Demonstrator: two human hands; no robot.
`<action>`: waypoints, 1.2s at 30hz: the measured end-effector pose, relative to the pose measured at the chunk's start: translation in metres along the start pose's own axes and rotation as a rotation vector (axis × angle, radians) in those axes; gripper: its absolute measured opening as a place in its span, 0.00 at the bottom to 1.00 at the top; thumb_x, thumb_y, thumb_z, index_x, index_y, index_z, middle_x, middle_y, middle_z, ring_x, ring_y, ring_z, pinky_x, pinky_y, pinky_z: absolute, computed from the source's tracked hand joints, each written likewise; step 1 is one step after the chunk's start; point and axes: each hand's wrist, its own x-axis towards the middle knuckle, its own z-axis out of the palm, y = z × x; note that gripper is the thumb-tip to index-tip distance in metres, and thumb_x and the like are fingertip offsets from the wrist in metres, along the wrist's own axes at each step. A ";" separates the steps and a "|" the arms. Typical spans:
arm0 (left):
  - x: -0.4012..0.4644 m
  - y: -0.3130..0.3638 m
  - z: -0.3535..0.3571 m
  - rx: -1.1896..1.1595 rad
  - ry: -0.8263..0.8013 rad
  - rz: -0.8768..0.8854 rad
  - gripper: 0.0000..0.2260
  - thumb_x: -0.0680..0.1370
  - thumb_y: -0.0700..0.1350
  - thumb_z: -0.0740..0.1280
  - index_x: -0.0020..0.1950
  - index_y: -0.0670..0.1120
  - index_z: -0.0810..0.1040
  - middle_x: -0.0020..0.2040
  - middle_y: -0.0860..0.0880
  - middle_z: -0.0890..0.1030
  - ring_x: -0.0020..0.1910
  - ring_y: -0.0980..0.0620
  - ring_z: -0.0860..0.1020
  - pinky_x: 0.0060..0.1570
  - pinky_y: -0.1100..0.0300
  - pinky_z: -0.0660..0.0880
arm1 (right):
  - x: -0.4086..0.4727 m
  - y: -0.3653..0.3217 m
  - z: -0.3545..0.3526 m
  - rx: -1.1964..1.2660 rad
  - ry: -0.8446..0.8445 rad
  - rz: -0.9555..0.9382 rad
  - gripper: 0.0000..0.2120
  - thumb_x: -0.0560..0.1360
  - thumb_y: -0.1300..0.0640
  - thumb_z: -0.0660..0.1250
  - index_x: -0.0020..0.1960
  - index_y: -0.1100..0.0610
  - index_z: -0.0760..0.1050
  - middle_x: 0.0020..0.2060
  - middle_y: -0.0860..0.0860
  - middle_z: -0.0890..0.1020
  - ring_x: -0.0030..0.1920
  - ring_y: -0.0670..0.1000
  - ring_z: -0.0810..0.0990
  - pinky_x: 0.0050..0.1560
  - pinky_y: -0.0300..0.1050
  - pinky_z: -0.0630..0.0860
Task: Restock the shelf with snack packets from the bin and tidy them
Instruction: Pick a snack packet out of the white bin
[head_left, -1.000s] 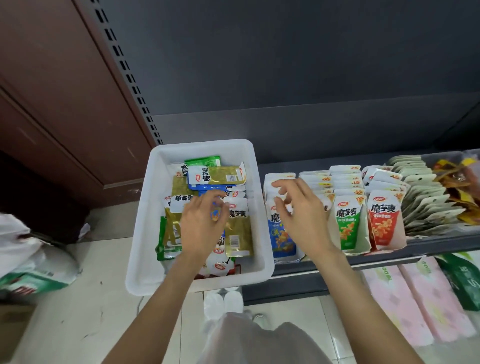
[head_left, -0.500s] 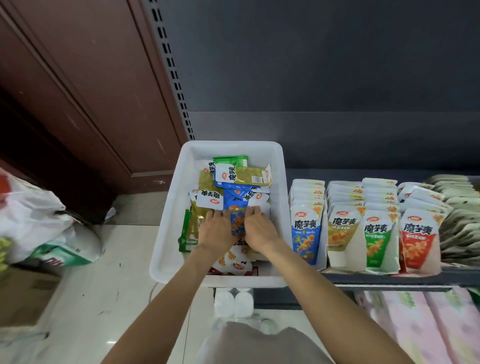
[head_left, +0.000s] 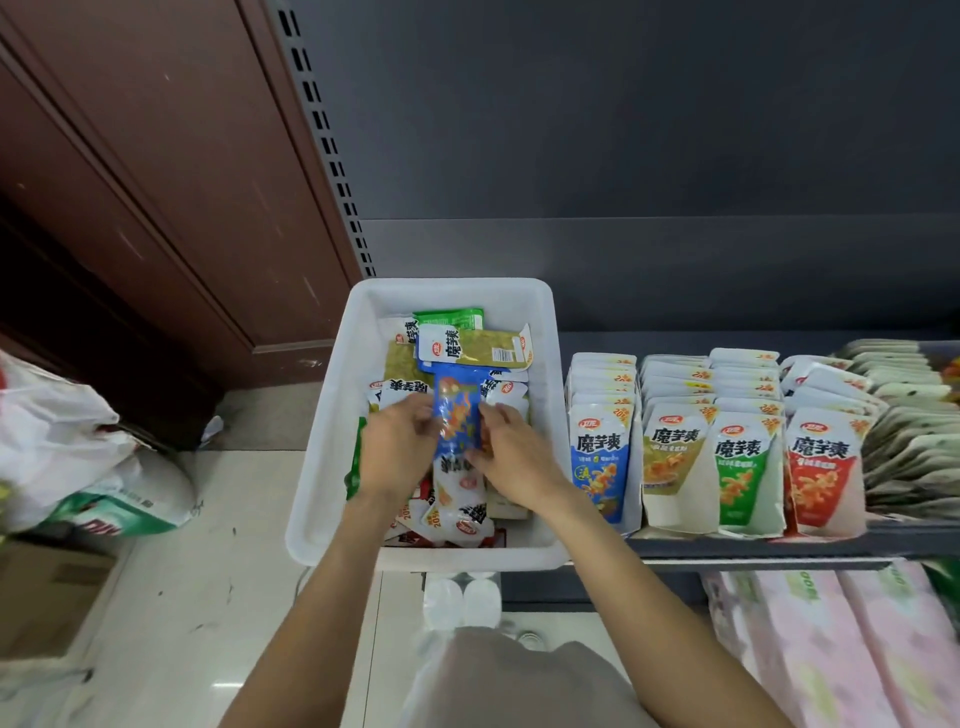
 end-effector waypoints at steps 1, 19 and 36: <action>-0.001 0.002 -0.013 -0.115 0.080 -0.026 0.07 0.74 0.36 0.68 0.49 0.44 0.81 0.39 0.53 0.82 0.34 0.57 0.78 0.34 0.67 0.72 | -0.008 -0.005 -0.006 0.085 0.056 -0.009 0.29 0.78 0.51 0.63 0.74 0.57 0.58 0.68 0.55 0.67 0.67 0.55 0.68 0.65 0.48 0.66; -0.014 0.080 0.000 -0.440 -0.395 0.299 0.05 0.73 0.43 0.72 0.46 0.53 0.80 0.43 0.55 0.83 0.43 0.58 0.81 0.43 0.61 0.79 | -0.100 0.037 -0.126 0.729 0.575 -0.048 0.08 0.77 0.59 0.66 0.46 0.47 0.79 0.39 0.40 0.82 0.36 0.46 0.82 0.29 0.36 0.76; -0.014 0.086 0.061 0.140 -0.174 0.534 0.06 0.73 0.49 0.71 0.45 0.48 0.82 0.49 0.52 0.81 0.50 0.50 0.73 0.50 0.58 0.68 | -0.068 0.074 -0.105 0.090 0.275 -0.156 0.05 0.75 0.59 0.68 0.50 0.54 0.82 0.42 0.44 0.83 0.43 0.41 0.80 0.44 0.33 0.74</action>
